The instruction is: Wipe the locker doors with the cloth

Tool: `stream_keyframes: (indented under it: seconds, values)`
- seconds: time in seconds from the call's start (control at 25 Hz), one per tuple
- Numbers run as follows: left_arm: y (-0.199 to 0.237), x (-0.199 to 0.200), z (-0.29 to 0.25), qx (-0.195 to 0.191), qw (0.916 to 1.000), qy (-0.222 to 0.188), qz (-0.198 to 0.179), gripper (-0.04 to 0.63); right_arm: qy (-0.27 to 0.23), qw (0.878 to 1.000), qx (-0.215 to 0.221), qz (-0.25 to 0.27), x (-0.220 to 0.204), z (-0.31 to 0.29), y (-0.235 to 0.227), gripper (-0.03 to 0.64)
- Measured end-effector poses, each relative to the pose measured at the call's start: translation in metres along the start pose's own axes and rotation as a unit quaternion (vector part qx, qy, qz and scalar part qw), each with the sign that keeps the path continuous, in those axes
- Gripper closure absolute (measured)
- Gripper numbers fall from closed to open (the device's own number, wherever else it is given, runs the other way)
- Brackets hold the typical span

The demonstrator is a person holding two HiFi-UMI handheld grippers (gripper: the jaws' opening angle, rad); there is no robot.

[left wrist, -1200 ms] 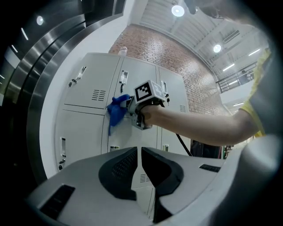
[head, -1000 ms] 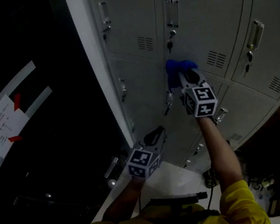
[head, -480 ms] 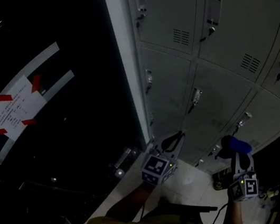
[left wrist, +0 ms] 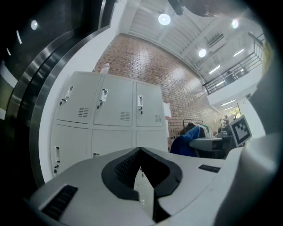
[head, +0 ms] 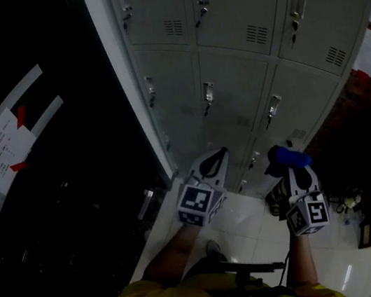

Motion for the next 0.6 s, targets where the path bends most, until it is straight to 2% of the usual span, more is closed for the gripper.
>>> stream_keyframes:
  seconds: [0.08,0.16,0.2,0.24,0.28,0.32,0.36,0.52,0.6]
  values:
    - [-0.035,0.014,0.022,-0.01,0.9998,-0.017,-0.009,0.595,0.001,1.0,-0.013,0.003,0.011,0.045,0.006,0.546]
    - [-0.07,0.023,0.052,-0.01,0.999,-0.023,-0.037,0.595,0.002,1.0,-0.022,0.008,0.019,0.095,0.012,0.546]
    - [-0.087,0.025,0.068,-0.011,0.9991,-0.026,-0.033,0.595,0.001,1.0,-0.028,0.004,0.024,0.122,0.014,0.546]
    - [-0.105,0.026,0.085,-0.015,0.9994,-0.032,-0.004,0.595,0.0,0.999,-0.036,-0.006,0.028,0.15,0.016,0.546]
    - [-0.123,0.024,0.103,-0.02,0.9982,-0.038,0.041,0.595,-0.001,0.999,-0.044,-0.018,0.033,0.181,0.018,0.546]
    - [-0.142,0.021,0.12,-0.022,0.9955,-0.042,0.083,0.595,0.0,0.998,-0.052,-0.029,0.037,0.211,0.02,0.546]
    - [-0.16,0.018,0.137,-0.021,0.993,-0.04,0.109,0.595,0.002,0.998,-0.058,-0.038,0.041,0.239,0.023,0.546]
    - [-0.224,0.006,0.193,-0.015,0.9882,-0.012,0.152,0.595,0.018,0.995,-0.072,-0.07,0.053,0.328,0.036,0.546]
    - [-0.249,0.008,0.215,-0.021,0.991,0.002,0.132,0.595,0.028,0.994,-0.08,-0.072,0.062,0.36,0.045,0.546]
Point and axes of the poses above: the fingertips, and each gripper's own axes: z backward along the fingers, y to its left, x out of its top, the point moved 3 cm from there along z, backward along the fingers, and after that the axes turned 8 degrees about -y, right-handed, at the moved point
